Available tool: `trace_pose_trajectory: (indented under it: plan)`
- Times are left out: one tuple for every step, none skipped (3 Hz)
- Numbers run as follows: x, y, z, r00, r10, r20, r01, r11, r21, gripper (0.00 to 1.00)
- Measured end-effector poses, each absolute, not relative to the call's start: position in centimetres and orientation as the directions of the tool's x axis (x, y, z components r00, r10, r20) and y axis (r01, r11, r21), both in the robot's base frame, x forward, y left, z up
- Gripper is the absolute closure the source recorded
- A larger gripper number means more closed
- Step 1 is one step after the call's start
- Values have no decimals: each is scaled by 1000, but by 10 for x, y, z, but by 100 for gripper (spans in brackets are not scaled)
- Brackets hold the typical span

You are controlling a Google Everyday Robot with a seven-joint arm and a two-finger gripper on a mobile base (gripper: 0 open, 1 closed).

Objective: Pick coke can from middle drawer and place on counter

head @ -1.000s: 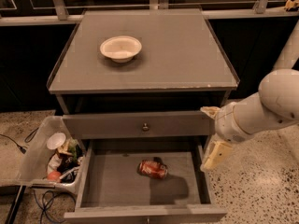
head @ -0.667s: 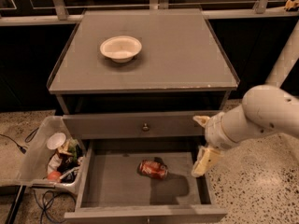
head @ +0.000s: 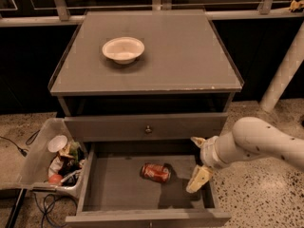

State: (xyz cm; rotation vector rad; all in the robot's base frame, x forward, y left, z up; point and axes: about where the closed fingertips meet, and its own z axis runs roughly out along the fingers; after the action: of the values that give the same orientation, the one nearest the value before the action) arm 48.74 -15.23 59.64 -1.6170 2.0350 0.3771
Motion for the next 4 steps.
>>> trace_pose_trajectory:
  plan:
    - [483,-148,549,-169,-789,-591,-961,264,-77,0]
    - [484,-136,516,-126,-739,-662,-968,238,-81,0]
    - [491,-122,487,-103,-713,-694,-969,228,-91,0]
    - [492,-121,487,-102,-712,-695,-969,228,-91,0]
